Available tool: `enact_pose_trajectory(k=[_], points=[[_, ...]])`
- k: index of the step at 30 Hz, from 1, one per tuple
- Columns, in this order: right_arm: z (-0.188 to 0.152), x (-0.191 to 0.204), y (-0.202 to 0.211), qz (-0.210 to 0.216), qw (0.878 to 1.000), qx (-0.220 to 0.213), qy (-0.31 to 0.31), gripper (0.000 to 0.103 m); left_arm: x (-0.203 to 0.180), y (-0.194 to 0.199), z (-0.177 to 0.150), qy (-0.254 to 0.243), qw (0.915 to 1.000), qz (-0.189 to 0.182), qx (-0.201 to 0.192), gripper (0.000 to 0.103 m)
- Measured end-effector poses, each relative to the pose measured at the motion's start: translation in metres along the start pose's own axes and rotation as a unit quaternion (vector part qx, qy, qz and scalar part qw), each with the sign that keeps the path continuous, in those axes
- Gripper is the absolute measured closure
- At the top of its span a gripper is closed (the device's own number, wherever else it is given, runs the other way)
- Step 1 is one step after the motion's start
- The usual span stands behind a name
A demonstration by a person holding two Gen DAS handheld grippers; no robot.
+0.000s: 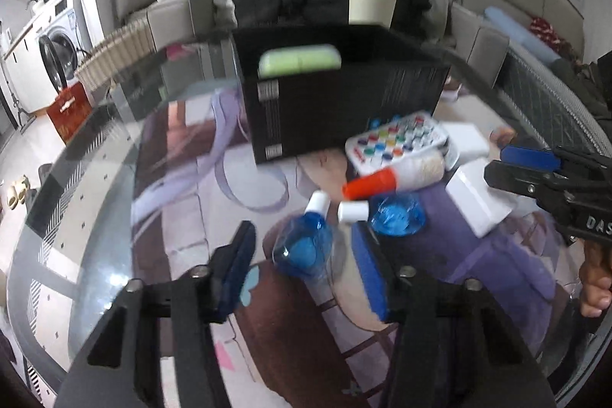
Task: Organize rigid objects
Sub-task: 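Grasp the blue eye-drop bottle with the left gripper while the right gripper grasps the white charger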
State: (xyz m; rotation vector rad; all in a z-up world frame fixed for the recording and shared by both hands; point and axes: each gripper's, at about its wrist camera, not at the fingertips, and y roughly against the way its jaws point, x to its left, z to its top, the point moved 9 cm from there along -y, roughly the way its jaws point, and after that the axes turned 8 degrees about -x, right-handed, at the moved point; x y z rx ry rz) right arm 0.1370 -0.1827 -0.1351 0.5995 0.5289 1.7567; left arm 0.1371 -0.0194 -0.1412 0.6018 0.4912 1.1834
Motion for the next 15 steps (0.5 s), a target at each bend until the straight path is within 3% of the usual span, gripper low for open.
enact_pose_trajectory(k=[2,11,13,15], points=[[-0.007,0.001,-0.005,0.004,1.000,0.014,0.000,0.052,0.000,-0.005,-0.005,0.004,0.9999,-0.003,0.014,0.072],[-0.028,0.018,-0.017,0.020,0.998,0.047,0.022,0.052,-0.009,0.012,-0.019,0.011,0.9997,0.000,0.023,0.073],[-0.032,0.024,-0.018,0.019,0.998,0.048,0.040,0.052,-0.012,0.015,-0.021,0.016,0.9995,-0.004,0.025,0.071],[-0.033,0.027,-0.019,0.024,0.998,0.050,0.042,0.052,-0.014,0.015,-0.020,0.013,0.9995,-0.012,0.027,0.058]])
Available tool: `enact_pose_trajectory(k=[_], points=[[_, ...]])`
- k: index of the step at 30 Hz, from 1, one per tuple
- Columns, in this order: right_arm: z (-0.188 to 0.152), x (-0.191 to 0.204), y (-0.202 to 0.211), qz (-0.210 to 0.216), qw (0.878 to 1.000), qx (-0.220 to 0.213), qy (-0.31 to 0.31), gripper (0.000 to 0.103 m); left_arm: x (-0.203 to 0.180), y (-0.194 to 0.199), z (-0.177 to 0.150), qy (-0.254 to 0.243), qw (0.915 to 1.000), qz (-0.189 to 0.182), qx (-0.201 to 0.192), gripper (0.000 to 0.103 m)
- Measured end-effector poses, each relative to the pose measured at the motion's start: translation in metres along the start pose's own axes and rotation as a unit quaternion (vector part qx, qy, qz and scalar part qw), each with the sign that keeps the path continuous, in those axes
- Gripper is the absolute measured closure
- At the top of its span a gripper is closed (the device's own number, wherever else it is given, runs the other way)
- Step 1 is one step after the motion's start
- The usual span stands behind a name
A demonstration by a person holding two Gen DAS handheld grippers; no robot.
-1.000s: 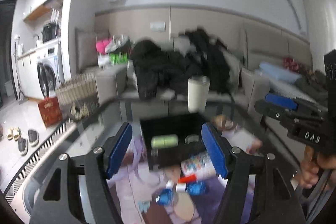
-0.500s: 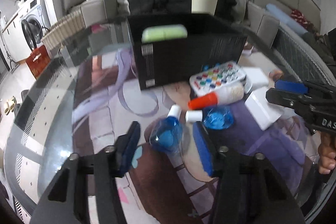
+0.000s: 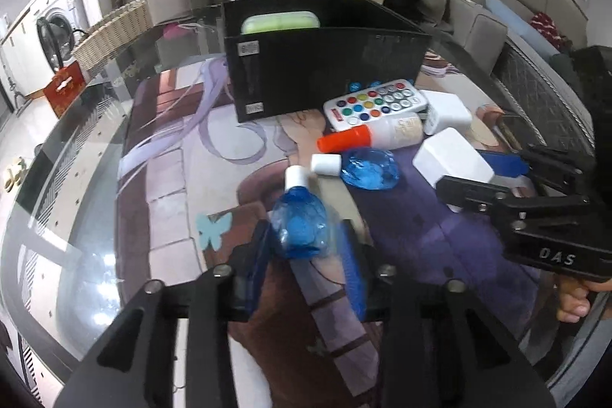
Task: Organize rigid objects
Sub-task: 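Grasp the blue eye-drop bottle with the left gripper while the right gripper grasps the white charger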
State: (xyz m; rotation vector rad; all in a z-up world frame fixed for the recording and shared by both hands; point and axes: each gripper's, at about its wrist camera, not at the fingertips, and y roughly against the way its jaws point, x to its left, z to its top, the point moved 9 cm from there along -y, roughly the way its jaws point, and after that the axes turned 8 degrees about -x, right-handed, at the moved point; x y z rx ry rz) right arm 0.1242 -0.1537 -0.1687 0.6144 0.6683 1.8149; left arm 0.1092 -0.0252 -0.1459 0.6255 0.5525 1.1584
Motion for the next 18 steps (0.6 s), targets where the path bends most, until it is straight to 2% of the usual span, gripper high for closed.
enact_pose_trajectory(k=[2,4,5,6,11,18], points=[[0.001,0.001,-0.002,-0.003,1.000,0.001,0.005,0.052,0.003,-0.001,0.001,-0.001,1.0000,0.007,-0.001,0.058],[0.004,0.000,-0.004,-0.006,1.000,0.002,0.010,0.052,0.005,-0.002,0.001,-0.002,0.9999,0.012,-0.001,0.062],[0.004,0.000,-0.006,-0.008,1.000,0.002,0.012,0.052,0.006,-0.001,0.001,-0.006,0.9998,0.019,-0.001,0.073],[0.005,0.000,-0.007,-0.010,1.000,0.002,0.015,0.052,0.006,-0.002,0.002,-0.009,0.9997,0.021,0.000,0.074],[0.005,0.000,-0.002,-0.018,1.000,0.003,0.025,0.058,0.006,-0.001,0.002,-0.005,0.9999,0.016,0.002,0.075],[0.006,0.001,0.001,-0.011,1.000,0.003,0.016,0.058,0.003,0.010,0.014,-0.007,0.9996,0.013,-0.025,0.075]])
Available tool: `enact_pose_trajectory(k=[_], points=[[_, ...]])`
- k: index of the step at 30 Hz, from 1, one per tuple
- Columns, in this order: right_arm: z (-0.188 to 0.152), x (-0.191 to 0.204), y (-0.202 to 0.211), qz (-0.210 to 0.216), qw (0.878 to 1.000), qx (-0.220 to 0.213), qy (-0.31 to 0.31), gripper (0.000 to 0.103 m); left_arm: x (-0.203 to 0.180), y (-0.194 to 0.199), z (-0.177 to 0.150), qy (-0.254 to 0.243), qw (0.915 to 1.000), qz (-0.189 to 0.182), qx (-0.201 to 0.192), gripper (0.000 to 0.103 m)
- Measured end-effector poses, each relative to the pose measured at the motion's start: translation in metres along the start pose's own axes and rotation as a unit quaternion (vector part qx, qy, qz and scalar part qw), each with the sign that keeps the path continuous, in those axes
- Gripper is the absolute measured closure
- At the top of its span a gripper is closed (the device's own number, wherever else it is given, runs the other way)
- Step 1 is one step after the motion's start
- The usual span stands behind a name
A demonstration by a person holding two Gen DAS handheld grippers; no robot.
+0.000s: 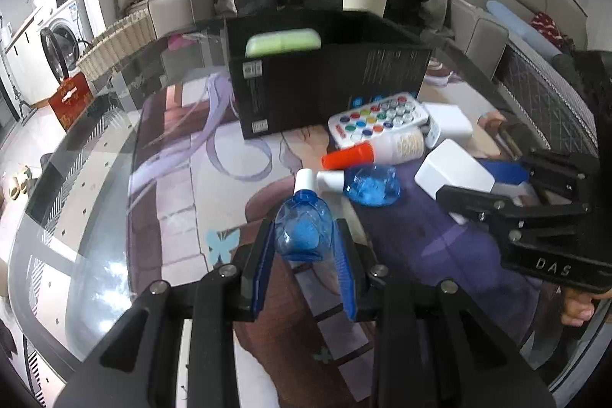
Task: Organize rigid objects
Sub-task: 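Grasp the blue eye-drop bottle with the left gripper while the right gripper grasps the white charger, then lift the bottle and charger and carry both over the black box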
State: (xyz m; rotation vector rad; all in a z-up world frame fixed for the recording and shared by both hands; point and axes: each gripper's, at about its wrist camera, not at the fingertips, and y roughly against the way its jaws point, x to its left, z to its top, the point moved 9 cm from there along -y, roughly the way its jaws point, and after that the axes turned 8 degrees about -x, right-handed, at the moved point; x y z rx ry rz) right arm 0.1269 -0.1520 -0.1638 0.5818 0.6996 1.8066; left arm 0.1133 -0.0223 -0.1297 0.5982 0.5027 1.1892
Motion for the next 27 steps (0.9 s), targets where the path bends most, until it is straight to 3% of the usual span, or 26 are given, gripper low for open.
enact_pose_trajectory(k=[4,9,14,16,19,22,27], points=[[0.011,0.003,0.013,0.000,1.000,-0.030,0.005,0.058,-0.004,0.019,0.021,-0.009,0.9986,-0.002,-0.053,0.075],[0.047,0.009,0.056,-0.006,0.991,-0.133,0.027,0.058,-0.010,0.058,0.055,-0.022,0.9889,-0.004,-0.147,0.075],[0.083,0.023,0.121,-0.020,0.961,-0.268,0.063,0.058,-0.012,0.111,0.085,-0.031,0.9656,0.007,-0.258,0.075],[0.094,0.030,0.156,-0.030,0.939,-0.334,0.081,0.058,-0.012,0.133,0.093,-0.035,0.9526,0.010,-0.302,0.075],[0.100,0.042,0.192,-0.040,0.911,-0.397,0.106,0.058,-0.010,0.150,0.098,-0.037,0.9422,0.011,-0.333,0.075],[0.099,0.047,0.202,-0.035,0.907,-0.406,0.108,0.058,-0.005,0.153,0.101,-0.031,0.9408,0.010,-0.337,0.075],[0.098,0.046,0.195,-0.032,0.916,-0.386,0.101,0.058,0.000,0.149,0.104,-0.025,0.9436,0.010,-0.330,0.075]])
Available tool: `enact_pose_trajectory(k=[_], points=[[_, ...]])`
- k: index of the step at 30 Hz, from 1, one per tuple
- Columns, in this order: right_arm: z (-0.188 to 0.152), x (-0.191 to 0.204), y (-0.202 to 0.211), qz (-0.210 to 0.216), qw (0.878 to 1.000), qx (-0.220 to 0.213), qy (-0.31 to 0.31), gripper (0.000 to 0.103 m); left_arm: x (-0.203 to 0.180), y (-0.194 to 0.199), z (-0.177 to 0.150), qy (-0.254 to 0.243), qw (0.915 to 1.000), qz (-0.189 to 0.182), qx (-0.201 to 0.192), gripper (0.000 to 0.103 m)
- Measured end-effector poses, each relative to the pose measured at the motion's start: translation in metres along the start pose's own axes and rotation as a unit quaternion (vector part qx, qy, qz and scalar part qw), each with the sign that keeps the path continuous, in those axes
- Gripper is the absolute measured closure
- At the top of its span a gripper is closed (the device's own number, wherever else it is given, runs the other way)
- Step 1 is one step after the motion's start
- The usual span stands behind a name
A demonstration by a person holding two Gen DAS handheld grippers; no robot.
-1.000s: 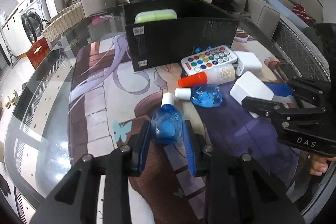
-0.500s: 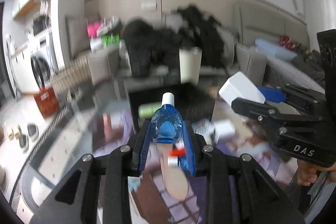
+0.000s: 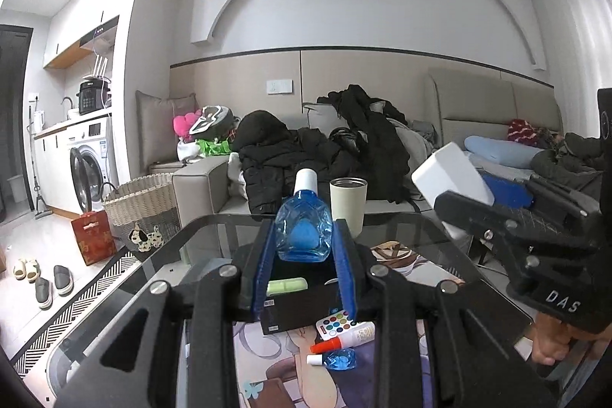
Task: Organize rigid objects
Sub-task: 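Lift the bottle and charger and carry both over the black box, then lower the blue bottle and charger into the box and open both grippers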
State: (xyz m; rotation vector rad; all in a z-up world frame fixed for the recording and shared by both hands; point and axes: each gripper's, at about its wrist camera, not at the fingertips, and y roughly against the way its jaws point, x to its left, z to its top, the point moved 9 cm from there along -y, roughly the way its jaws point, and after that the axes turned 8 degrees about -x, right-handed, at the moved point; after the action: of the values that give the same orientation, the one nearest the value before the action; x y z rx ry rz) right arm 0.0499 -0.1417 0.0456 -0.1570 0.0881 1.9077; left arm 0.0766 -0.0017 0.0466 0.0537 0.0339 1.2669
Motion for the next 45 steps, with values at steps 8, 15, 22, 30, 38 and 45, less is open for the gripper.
enact_pose_trajectory(k=[8,15,22,30,38,45], points=[[-0.010,-0.011,-0.038,-0.007,0.998,0.038,-0.039,0.058,0.007,-0.052,0.001,0.023,0.9994,0.007,0.025,0.075],[-0.026,-0.031,-0.106,-0.028,0.994,0.077,-0.074,0.058,0.026,-0.116,-0.026,0.057,0.9943,0.032,0.084,0.075],[-0.042,-0.046,-0.155,-0.045,0.989,0.108,-0.095,0.058,0.034,-0.143,-0.044,0.061,0.9918,0.045,0.104,0.075],[-0.081,-0.051,-0.183,-0.049,0.978,0.168,-0.111,0.058,0.034,-0.168,-0.078,0.067,0.9852,0.040,0.152,0.075],[-0.120,-0.046,-0.198,-0.033,0.964,0.235,-0.121,0.058,0.032,-0.185,-0.102,0.074,0.9763,0.038,0.200,0.075],[-0.156,-0.046,-0.207,-0.022,0.940,0.307,-0.147,0.058,0.028,-0.195,-0.124,0.081,0.9622,0.036,0.257,0.075]])
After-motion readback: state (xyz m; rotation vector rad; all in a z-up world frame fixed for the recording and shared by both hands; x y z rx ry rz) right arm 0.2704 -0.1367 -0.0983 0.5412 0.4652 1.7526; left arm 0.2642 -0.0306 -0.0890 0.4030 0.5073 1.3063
